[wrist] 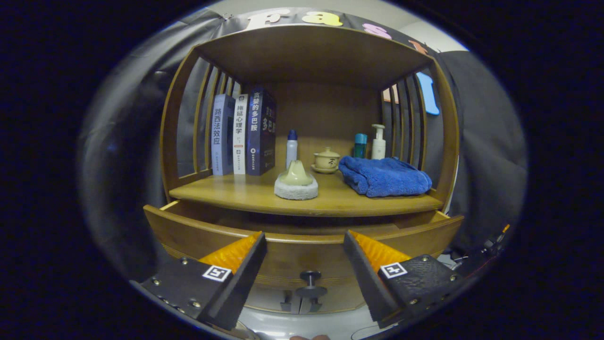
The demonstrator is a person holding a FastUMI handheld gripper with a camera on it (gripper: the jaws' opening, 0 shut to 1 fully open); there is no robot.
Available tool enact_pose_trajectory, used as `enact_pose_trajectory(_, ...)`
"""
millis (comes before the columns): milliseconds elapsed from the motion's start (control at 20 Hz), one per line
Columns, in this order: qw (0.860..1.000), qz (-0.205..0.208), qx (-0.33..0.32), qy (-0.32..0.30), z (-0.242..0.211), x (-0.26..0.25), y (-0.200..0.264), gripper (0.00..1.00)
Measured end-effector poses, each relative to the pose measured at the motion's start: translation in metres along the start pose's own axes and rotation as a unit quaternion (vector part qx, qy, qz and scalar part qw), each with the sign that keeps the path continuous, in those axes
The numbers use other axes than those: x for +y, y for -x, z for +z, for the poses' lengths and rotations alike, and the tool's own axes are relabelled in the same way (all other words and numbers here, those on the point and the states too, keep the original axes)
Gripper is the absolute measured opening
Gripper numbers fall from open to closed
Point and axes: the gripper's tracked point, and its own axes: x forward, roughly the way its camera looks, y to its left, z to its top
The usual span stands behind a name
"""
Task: Pull open the drawer, take out the items inside it, and place them on the countertop above the cabinet.
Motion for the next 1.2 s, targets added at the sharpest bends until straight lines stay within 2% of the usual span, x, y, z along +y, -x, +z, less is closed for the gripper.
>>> enact_pose_trajectory(1200,1.0,-0.002,-0.002,0.002,0.009,0.002,-0.047,0.99)
